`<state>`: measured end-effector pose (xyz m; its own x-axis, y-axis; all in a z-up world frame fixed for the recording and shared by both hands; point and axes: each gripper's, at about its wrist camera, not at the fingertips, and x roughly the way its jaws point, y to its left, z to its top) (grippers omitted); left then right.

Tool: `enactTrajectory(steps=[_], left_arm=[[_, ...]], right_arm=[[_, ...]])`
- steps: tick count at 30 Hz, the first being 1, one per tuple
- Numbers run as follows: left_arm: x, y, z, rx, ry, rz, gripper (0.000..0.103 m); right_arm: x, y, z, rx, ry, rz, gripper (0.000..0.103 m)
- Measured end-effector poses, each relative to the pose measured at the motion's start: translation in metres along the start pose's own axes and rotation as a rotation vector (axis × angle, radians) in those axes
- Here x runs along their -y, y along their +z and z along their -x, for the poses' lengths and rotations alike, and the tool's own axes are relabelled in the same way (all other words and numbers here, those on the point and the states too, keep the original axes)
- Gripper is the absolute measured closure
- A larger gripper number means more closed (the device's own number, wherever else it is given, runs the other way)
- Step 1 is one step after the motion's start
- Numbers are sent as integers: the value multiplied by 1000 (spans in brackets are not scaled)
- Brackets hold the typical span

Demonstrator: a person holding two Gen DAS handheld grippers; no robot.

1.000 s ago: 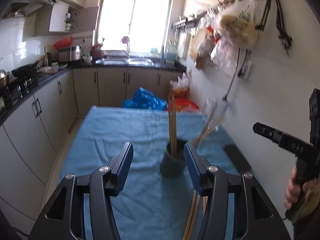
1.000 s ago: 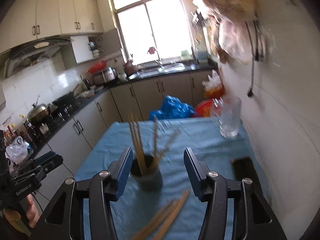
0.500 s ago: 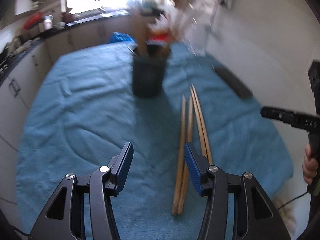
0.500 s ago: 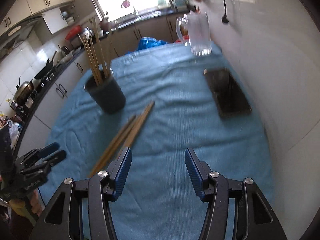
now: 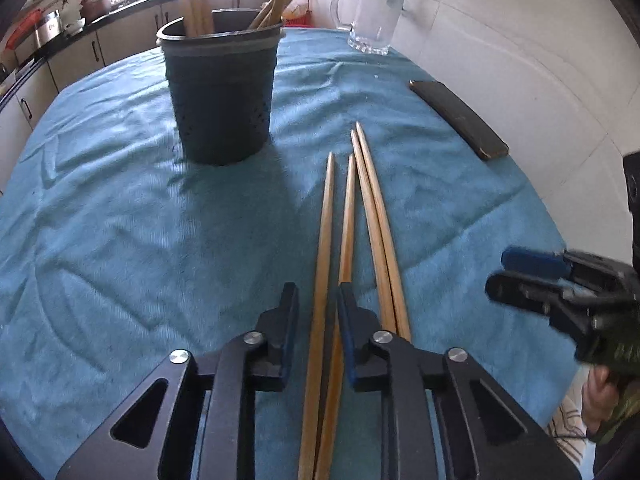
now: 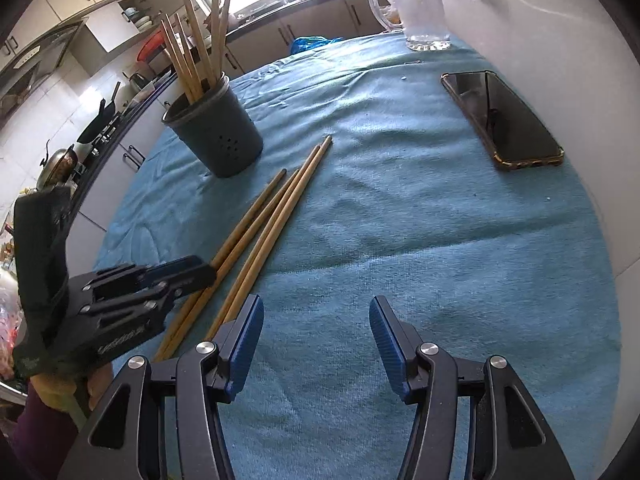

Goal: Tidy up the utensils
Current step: 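Move both open tools back to the remaining chopsticks on the towel, then close the left tool on a chopstick while the right tool grasps another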

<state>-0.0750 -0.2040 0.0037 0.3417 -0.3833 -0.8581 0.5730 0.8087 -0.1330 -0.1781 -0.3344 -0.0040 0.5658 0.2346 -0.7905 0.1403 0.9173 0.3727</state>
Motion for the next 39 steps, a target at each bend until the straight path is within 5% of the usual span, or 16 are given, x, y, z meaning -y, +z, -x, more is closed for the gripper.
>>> enactTrajectory(steps=[10, 14, 21, 31, 39], left_arm=[[8, 21, -18, -9, 59, -32, 94], [-5, 23, -16, -17, 78, 44, 96], [-59, -3, 8, -16, 90, 200, 96], [-68, -11, 17, 37, 72, 209, 96], [-75, -10, 16, 30, 19, 286, 96]], right_arm=[[-12, 2, -20, -25, 16, 10, 43], [-24, 6, -29, -34, 22, 36, 44], [-49, 6, -44, -43, 11, 134, 67], [-59, 17, -56, -41, -105, 153, 87], [-60, 24, -60, -57, -153, 135, 91]])
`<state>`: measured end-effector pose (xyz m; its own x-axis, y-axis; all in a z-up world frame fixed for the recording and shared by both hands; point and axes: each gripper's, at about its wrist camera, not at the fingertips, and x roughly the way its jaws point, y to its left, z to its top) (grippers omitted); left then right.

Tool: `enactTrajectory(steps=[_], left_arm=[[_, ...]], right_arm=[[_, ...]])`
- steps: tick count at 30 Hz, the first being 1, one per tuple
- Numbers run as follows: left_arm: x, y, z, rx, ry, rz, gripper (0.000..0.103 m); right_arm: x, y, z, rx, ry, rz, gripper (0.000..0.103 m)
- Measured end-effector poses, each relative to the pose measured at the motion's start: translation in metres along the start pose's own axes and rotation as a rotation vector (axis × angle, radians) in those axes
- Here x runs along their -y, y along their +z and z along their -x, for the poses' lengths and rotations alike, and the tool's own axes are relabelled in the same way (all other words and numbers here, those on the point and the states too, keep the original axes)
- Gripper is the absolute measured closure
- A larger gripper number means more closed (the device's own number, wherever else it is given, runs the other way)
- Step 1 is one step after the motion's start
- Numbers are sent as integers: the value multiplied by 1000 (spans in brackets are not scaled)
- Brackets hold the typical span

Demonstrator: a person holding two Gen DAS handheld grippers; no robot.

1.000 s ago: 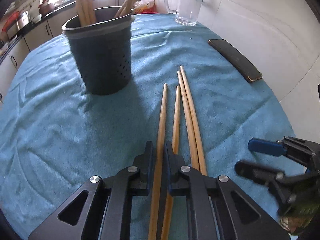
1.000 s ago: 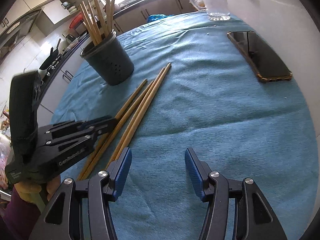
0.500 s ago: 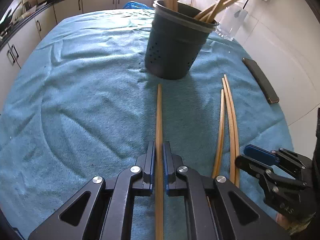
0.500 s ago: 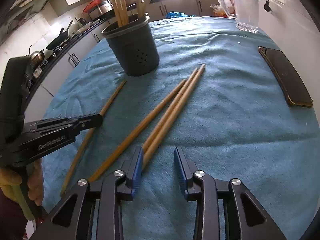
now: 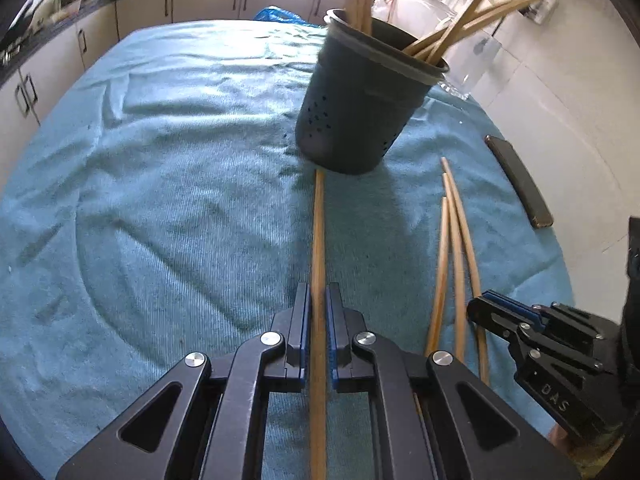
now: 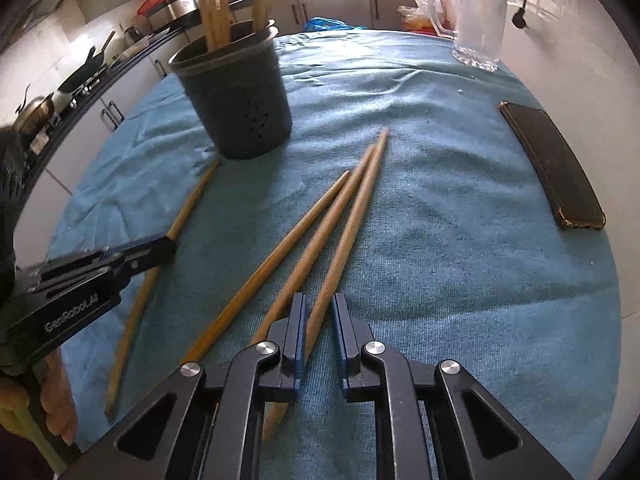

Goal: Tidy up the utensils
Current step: 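Close the left tool on a chopstick while the right tool grasps another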

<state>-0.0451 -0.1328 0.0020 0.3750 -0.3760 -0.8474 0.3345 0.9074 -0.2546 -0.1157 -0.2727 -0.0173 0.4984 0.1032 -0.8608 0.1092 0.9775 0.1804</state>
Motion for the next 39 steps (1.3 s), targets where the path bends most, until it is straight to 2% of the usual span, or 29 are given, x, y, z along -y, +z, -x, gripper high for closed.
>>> enactTrajectory(steps=[3, 8, 13, 16, 22, 26, 31, 33, 35, 37, 38, 39], left_arm=[[-10, -9, 7, -25, -34, 27, 96], [-20, -22, 22, -87, -39, 17, 96], [-19, -10, 15, -119, -25, 13, 94], [-13, 2, 7, -126, -12, 1, 89], [-12, 24, -6, -111, 13, 13, 89], [-14, 32, -10, -100, 8, 27, 89], [-11, 33, -12, -69, 13, 9, 88], [-9, 34, -14, -56, 16, 1, 86], [-5, 36, -16, -44, 25, -11, 86], [-3, 36, -17, -38, 26, -19, 91], [-3, 36, -17, -47, 12, -12, 100], [-5, 37, -17, -55, -9, 9, 99]], right_arm=[[9, -9, 7, -15, -10, -5, 94], [30, -36, 27, -34, -28, 2, 94], [41, -42, 32, -55, -38, 37, 89], [41, -28, 26, -44, -63, 49, 86], [40, 21, -2, -48, -75, 56, 86], [39, 51, -20, -24, -94, 73, 86], [37, 70, -32, 19, -104, 72, 86], [36, 73, -33, 29, -109, 74, 88], [34, 76, -34, 35, -106, 76, 96], [36, 79, -34, 34, -95, 64, 96], [37, 80, -34, 33, -90, 55, 97], [38, 81, -33, 33, -85, 46, 97]])
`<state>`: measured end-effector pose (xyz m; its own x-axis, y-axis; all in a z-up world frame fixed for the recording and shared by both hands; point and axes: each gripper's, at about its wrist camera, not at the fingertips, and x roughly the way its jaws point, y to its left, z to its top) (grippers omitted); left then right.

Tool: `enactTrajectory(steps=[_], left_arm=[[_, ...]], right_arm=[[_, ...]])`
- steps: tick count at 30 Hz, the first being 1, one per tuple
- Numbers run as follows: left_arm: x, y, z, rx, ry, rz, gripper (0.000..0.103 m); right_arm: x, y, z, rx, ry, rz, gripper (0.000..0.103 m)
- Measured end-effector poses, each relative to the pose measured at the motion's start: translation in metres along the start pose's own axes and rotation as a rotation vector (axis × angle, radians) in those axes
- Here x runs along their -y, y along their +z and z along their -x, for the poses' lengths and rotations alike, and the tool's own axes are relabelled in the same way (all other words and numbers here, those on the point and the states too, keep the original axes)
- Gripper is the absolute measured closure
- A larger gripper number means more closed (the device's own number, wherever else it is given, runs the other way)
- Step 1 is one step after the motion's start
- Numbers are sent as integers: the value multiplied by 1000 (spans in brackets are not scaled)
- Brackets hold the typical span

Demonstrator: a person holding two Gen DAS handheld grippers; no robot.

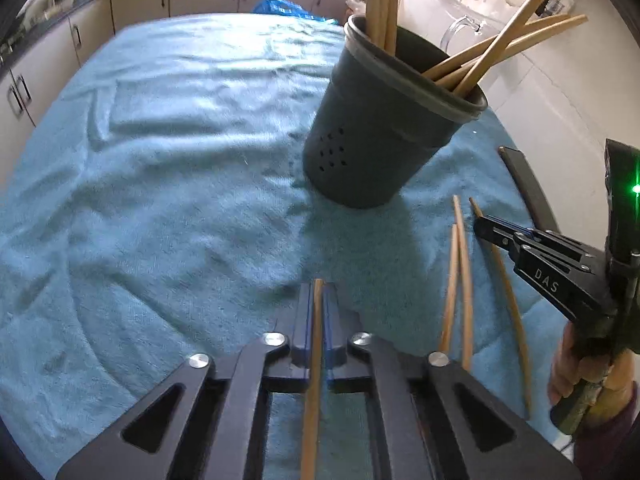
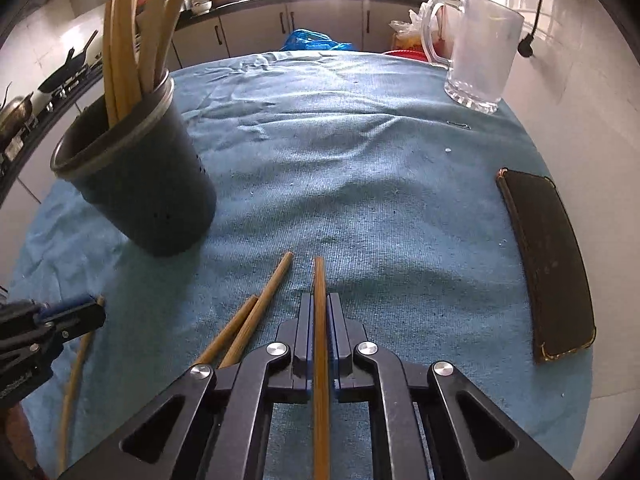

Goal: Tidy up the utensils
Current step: 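Close the left tool on a chopstick while the right tool grasps another, then lift both held chopsticks upright and lower them into the black cup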

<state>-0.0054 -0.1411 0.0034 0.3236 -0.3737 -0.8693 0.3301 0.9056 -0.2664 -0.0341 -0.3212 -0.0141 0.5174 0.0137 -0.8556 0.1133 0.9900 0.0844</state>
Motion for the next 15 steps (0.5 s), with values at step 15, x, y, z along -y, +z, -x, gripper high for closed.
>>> enactTrajectory(steps=[15], left_arm=[[27, -21, 114, 296, 37, -101, 101]], right_arm=[[10, -24, 121, 240, 76, -46, 97]])
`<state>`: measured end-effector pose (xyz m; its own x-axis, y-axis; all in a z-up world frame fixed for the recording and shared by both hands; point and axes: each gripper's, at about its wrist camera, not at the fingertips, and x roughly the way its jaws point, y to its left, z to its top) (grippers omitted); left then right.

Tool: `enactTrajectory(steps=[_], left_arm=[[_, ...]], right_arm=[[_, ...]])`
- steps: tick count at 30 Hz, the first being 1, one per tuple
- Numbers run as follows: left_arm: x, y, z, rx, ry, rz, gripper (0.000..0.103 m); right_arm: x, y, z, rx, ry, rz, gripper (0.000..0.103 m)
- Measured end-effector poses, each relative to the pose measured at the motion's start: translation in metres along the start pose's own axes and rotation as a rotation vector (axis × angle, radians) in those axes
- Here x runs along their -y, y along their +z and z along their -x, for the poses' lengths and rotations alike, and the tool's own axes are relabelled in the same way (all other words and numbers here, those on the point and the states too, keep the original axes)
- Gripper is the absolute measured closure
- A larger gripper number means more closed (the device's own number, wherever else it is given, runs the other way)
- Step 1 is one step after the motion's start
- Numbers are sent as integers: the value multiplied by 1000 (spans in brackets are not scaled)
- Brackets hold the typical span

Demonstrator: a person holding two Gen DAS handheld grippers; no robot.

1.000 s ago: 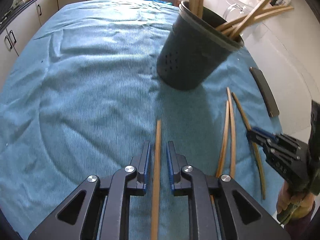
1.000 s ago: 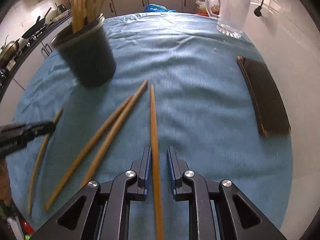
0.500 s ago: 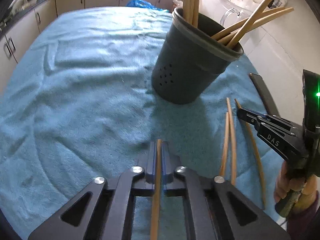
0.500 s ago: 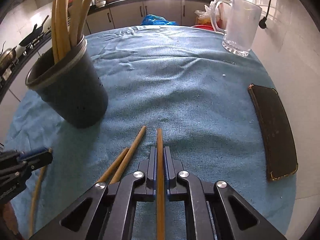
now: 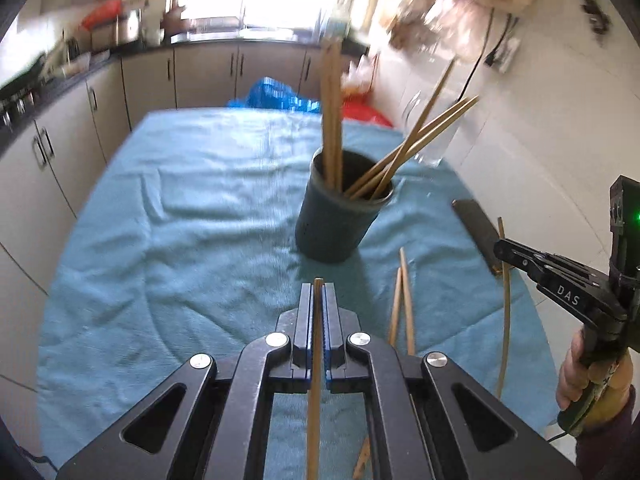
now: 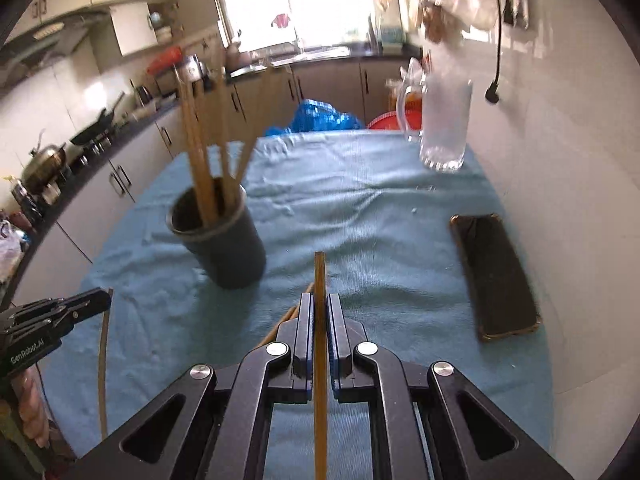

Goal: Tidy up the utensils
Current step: 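Lift both held chopsticks upright and lower them into the black cup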

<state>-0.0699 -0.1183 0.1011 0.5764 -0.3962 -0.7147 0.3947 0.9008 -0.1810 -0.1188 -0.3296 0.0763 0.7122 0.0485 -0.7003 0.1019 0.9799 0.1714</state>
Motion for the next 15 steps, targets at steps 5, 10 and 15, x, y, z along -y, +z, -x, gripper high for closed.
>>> enactTrajectory(steps=[5, 10, 15], left_arm=[[8, -9, 37, 84, 10, -42, 102], [17, -20, 58, 121, 33, -92, 102], [3, -22, 13, -39, -3, -24, 89]], right_arm=[[-9, -13, 44, 69, 12, 6, 96], [-14, -23, 71, 105, 22, 11, 96], [-17, -28, 79, 106, 26, 10, 96]])
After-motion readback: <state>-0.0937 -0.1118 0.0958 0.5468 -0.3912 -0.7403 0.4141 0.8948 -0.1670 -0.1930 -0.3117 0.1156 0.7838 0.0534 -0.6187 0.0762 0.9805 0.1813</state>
